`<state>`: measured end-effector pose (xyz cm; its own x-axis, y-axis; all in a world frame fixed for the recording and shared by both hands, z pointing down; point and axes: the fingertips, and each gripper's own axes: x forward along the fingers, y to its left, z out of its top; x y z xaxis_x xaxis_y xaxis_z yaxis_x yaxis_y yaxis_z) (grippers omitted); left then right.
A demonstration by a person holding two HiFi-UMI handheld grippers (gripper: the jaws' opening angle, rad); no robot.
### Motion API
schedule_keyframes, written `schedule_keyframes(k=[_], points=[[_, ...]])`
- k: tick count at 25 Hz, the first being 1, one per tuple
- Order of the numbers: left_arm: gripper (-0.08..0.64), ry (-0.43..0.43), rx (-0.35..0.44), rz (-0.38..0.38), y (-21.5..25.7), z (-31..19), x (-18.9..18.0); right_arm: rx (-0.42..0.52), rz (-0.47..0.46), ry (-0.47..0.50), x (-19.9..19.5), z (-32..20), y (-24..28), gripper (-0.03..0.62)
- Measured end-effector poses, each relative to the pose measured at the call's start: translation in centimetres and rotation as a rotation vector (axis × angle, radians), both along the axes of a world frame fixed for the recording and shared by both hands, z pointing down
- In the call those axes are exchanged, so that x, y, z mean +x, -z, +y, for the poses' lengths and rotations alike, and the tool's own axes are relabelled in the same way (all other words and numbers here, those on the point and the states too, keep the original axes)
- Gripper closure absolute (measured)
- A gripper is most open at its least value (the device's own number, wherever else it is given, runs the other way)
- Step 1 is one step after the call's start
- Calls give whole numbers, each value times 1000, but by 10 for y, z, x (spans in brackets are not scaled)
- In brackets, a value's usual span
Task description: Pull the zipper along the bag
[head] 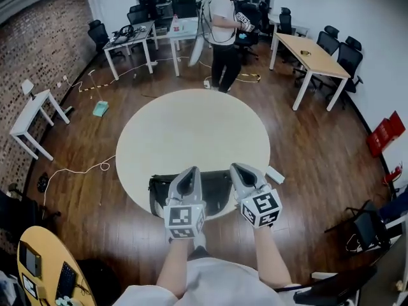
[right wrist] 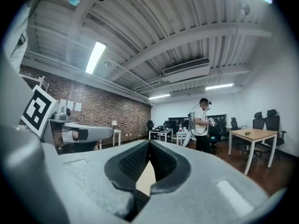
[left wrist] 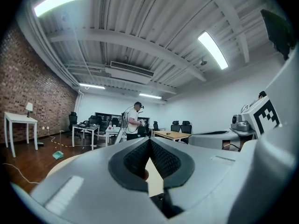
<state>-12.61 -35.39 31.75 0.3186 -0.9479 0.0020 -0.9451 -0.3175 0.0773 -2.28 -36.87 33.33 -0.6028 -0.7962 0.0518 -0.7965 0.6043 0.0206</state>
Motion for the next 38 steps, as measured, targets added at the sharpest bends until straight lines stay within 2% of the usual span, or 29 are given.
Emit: schedule_keyframes(k=[4, 7, 10, 12, 16, 21, 24, 30, 34, 38], points=[[543, -45, -21, 15, -1, -61, -19, 2, 7, -44, -7, -51, 7, 604], [542, -76, -78, 22, -22, -95, -4, -53, -37, -117, 28, -85, -4, 604], [543, -121, -146, 9, -50, -114, 24, -121, -14, -174, 70, -113, -31, 604], [543, -135, -198, 0, -68, -122, 42, -189, 3, -168, 92, -124, -56, 604], [543, -138, -283, -24, -101, -136, 70, -352, 50, -69, 112, -140, -120, 604], [543, -129, -383, -86, -150, -141, 96, -566, 118, 76, 118, -157, -209, 604], [541, -109, -433, -130, -177, -143, 99, -680, 214, 227, 102, -160, -261, 604], [541, -82, -543, -171, -219, -131, 90, -881, 441, 522, 52, -153, -342, 604], [541, -83, -576, -213, -236, -130, 91, -963, 582, 620, 42, -152, -382, 604], [541, -116, -577, -286, -244, -128, 99, -1001, 655, 679, 39, -150, -399, 604]])
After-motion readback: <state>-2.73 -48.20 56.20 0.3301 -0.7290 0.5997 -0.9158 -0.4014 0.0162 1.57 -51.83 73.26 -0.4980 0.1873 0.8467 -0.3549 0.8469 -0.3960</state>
